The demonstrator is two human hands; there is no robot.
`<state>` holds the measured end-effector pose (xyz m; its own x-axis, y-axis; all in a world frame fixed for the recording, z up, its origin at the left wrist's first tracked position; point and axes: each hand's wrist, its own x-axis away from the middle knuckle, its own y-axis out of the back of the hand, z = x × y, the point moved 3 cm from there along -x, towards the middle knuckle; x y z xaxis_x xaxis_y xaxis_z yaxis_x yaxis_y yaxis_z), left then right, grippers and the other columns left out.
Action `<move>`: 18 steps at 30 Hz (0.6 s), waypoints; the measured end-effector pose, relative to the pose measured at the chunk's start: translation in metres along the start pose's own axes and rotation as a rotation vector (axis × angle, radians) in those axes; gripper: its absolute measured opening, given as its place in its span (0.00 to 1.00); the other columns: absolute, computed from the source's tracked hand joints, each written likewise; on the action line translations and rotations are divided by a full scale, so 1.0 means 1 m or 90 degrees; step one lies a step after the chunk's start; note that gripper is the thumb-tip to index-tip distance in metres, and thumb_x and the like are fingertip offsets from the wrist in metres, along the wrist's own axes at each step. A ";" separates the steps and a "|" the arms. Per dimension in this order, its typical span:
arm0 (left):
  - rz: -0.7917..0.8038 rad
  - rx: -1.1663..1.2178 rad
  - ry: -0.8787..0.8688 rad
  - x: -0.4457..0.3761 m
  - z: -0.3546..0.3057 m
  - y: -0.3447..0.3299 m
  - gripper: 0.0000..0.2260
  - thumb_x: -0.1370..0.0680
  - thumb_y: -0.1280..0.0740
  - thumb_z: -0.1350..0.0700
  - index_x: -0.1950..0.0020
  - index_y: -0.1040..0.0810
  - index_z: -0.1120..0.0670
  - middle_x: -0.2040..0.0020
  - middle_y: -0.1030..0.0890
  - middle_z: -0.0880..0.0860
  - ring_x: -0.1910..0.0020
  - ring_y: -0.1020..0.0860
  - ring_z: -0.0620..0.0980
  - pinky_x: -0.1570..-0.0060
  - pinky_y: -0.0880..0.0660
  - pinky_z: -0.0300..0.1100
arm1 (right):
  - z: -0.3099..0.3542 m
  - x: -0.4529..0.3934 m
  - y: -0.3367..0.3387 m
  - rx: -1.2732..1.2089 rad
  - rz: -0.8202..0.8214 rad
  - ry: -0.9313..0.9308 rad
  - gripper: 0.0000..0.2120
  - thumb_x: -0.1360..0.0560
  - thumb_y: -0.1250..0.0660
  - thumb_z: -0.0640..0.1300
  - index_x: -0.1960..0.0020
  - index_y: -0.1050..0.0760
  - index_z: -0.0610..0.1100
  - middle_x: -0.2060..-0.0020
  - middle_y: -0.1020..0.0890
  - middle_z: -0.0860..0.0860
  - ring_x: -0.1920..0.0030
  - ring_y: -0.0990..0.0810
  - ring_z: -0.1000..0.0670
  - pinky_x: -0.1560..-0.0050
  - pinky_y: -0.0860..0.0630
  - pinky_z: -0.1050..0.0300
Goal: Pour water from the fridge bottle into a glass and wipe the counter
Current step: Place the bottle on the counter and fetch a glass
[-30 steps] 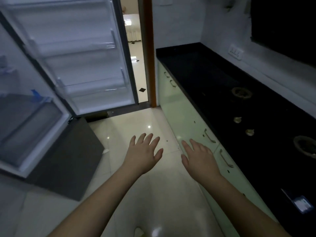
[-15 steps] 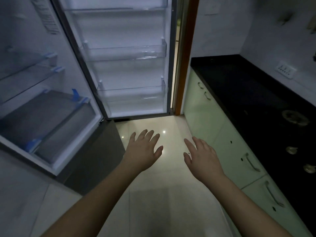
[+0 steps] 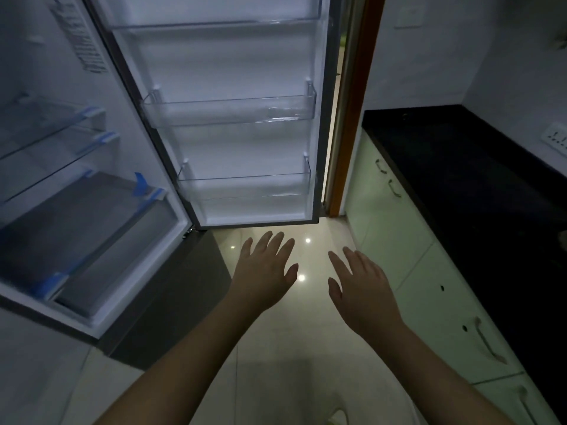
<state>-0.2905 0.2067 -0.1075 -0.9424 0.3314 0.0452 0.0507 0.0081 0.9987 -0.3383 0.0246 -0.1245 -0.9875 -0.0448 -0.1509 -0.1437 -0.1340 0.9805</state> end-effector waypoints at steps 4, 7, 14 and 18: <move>0.006 -0.007 0.018 -0.032 -0.004 -0.002 0.27 0.17 0.51 0.39 0.20 0.47 0.47 0.19 0.47 0.50 0.21 0.50 0.52 0.23 0.52 0.57 | -0.017 -0.035 -0.007 -0.029 0.016 0.009 0.25 0.25 0.31 0.52 0.30 0.28 0.46 0.33 0.25 0.41 0.34 0.25 0.39 0.36 0.30 0.40; -0.003 -0.013 0.025 -0.056 -0.008 0.000 0.27 0.18 0.50 0.39 0.20 0.46 0.47 0.19 0.46 0.51 0.21 0.49 0.52 0.23 0.50 0.57 | -0.033 -0.059 -0.011 -0.038 0.040 0.010 0.26 0.22 0.36 0.54 0.26 0.33 0.48 0.28 0.30 0.43 0.29 0.31 0.39 0.31 0.36 0.42; -0.015 0.002 0.039 -0.100 -0.011 -0.006 0.28 0.18 0.50 0.39 0.20 0.47 0.48 0.19 0.48 0.51 0.20 0.51 0.54 0.23 0.50 0.56 | -0.057 -0.110 -0.020 -0.067 0.077 0.039 0.27 0.18 0.47 0.56 0.21 0.47 0.51 0.22 0.43 0.46 0.22 0.45 0.43 0.25 0.49 0.47; -0.023 0.015 0.041 -0.128 -0.002 -0.008 0.28 0.17 0.49 0.40 0.20 0.48 0.48 0.19 0.50 0.51 0.20 0.52 0.52 0.23 0.53 0.53 | -0.059 -0.143 -0.024 -0.065 0.102 0.048 0.28 0.18 0.49 0.57 0.21 0.50 0.51 0.21 0.46 0.47 0.22 0.48 0.44 0.24 0.50 0.48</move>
<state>-0.1709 0.1620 -0.1208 -0.9628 0.2699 0.0119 0.0240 0.0414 0.9989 -0.1902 -0.0237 -0.1343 -0.9892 -0.1465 -0.0073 0.0252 -0.2187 0.9755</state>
